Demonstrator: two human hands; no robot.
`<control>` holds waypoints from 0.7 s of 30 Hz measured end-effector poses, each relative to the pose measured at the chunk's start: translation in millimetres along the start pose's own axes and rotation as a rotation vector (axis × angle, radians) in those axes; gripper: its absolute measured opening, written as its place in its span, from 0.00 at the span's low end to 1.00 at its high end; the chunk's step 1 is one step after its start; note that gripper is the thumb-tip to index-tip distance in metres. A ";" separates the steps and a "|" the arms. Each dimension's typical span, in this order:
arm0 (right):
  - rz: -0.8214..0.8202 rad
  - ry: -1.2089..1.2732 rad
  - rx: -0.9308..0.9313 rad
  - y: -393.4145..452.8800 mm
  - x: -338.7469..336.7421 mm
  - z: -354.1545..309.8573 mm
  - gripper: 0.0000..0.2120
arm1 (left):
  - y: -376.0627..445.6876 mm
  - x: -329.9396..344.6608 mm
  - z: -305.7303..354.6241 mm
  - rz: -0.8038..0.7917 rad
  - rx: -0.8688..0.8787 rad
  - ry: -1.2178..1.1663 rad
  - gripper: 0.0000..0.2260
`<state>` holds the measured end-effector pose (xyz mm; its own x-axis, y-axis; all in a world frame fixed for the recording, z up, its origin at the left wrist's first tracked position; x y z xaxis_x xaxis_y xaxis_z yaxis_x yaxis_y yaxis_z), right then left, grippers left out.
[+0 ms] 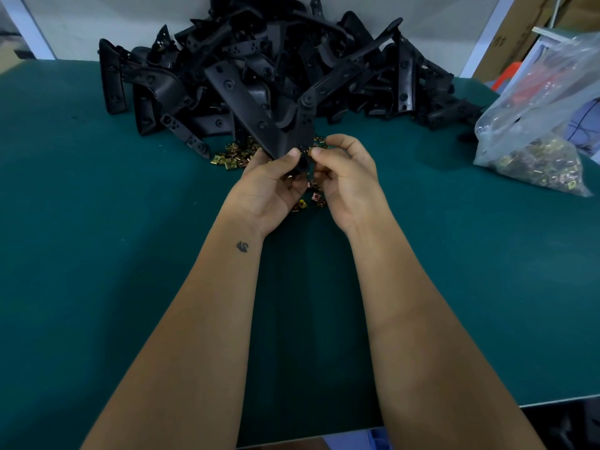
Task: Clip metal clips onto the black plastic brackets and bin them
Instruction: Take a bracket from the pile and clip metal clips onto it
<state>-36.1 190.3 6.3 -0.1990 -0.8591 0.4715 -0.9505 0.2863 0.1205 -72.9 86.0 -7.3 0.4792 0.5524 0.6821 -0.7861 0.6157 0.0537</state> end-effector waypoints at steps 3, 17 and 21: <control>-0.023 0.014 0.002 0.7 0.6 0.4 0.11 | -0.5 0.6 0.0 -0.021 -0.009 -0.012 0.06; -0.094 -0.030 0.031 -0.3 1.6 -0.7 0.11 | -3.6 8.5 -1.0 -0.104 -0.054 0.051 0.08; -0.102 -0.062 0.032 -0.7 3.0 -1.6 0.11 | -2.1 7.0 -1.7 -0.104 -0.056 0.081 0.09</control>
<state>-35.6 188.1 9.1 -0.1146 -0.9078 0.4035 -0.9736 0.1834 0.1362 -67.1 89.5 -3.9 0.5891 0.5261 0.6134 -0.7085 0.7013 0.0789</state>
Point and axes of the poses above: each hand's wrist, its own y-axis towards the middle knuckle, its own x-axis out of the palm, z = x × y, the point moved 8 cm from there along y, towards the middle knuckle, and after that the axes turned 9 degrees about -z, right-handed, at the moved point
